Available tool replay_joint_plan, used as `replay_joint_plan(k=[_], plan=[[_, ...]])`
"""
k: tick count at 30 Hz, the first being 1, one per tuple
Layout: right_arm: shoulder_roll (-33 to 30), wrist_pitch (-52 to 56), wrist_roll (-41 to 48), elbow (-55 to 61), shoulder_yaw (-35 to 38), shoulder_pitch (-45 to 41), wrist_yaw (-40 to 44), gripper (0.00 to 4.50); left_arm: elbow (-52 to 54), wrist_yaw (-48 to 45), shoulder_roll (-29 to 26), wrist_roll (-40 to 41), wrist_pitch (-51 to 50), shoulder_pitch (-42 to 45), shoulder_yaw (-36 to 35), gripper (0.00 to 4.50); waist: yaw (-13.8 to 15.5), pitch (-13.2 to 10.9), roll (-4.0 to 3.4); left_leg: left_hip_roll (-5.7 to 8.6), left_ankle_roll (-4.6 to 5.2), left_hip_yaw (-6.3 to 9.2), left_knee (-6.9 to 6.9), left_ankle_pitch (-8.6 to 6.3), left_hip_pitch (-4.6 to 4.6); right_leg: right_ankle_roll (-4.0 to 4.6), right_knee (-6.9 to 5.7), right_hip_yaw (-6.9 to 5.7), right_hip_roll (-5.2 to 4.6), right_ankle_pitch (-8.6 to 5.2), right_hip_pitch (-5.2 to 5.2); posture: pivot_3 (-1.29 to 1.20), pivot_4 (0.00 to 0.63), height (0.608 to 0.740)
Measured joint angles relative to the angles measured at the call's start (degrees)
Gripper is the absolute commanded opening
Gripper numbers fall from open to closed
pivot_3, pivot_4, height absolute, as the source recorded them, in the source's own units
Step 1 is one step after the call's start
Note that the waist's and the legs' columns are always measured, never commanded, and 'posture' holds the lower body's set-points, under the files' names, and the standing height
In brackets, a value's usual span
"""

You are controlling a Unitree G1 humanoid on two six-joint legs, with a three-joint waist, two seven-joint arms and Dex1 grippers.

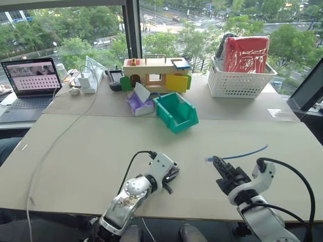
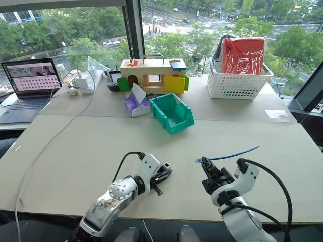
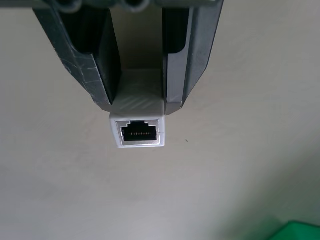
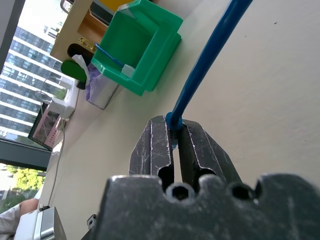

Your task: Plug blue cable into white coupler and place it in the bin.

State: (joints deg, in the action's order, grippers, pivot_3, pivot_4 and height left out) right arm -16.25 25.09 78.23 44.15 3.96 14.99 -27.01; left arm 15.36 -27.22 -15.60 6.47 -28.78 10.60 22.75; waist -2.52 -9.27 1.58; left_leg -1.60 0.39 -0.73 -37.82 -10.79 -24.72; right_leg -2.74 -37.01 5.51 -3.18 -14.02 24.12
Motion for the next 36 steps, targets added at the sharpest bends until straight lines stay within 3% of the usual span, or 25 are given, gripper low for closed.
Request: replay_joint_plan(k=[5, 7, 10, 19, 24, 36], plan=[[1.53, 0.00, -1.46, -1.36, -1.39, -1.07, 1.25, 0.00, -6.74, -15.13, -4.74, 3.49, 12.48, 3.95, -0.62, 0.65, 0.43, 0.00, 0.00, -0.01, 0.00, 0.00, 0.00, 0.00, -0.09, 0.01, 0.08, -0.01, -0.06, 0.00, 0.01, 0.00, 0.150, 0.715], [2.45, 0.00, -2.80, -2.67, -1.73, -2.00, 2.36, 0.00, -13.61, -26.09, -7.05, 5.20, 21.72, 9.02, -1.29, 0.65, 0.44, 0.00, 0.00, 0.01, 0.00, -0.01, 0.00, 0.00, -0.15, -0.01, 0.18, -0.03, -0.07, 0.04, 0.00, 0.00, 0.150, 0.715], [4.51, -0.05, -5.04, -3.70, -2.69, -3.20, 3.34, 0.00, -23.92, -35.42, -7.56, 4.89, 32.84, 14.31, -1.16, 0.65, 0.40, 0.01, -0.02, 0.12, 0.01, 0.00, 0.00, 0.00, -0.18, -0.07, 0.19, -0.05, -0.05, 0.08, 0.02, 0.00, 0.150, 0.715], [8.18, -0.72, -10.82, -4.74, -3.30, -4.60, 5.15, 0.00, -49.13, -41.02, -1.98, -1.12, 50.12, 24.41, -0.40, 0.65, 0.37, 0.01, -0.01, 0.25, 0.02, 0.12, -0.02, 0.01, -0.31, -0.51, 0.20, -0.10, -0.07, 0.30, 0.04, 0.00, 0.150, 0.715], [5.52, 2.53, -13.89, -4.73, -4.86, -5.10, 5.16, 0.00, -52.22, -40.77, -0.69, -3.77, 48.47, 27.25, -0.28, 0.65, 0.43, 0.04, 0.00, 0.34, 0.06, 0.18, -0.04, 0.04, -0.26, -0.58, 0.20, -0.10, -0.12, 0.33, -0.06, 0.00, 0.150, 0.715], [3.09, 11.82, -14.06, -3.80, -9.71, -7.52, 3.02, 0.00, -38.28, -38.98, -0.02, -6.45, 21.76, 27.20, 1.08, 0.65, 0.54, 0.09, 0.02, 0.44, 0.10, 0.29, -0.05, 0.06, -0.25, -0.62, 0.18, -0.12, -0.17, 0.34, -0.09, 0.00, 0.150, 0.715]])
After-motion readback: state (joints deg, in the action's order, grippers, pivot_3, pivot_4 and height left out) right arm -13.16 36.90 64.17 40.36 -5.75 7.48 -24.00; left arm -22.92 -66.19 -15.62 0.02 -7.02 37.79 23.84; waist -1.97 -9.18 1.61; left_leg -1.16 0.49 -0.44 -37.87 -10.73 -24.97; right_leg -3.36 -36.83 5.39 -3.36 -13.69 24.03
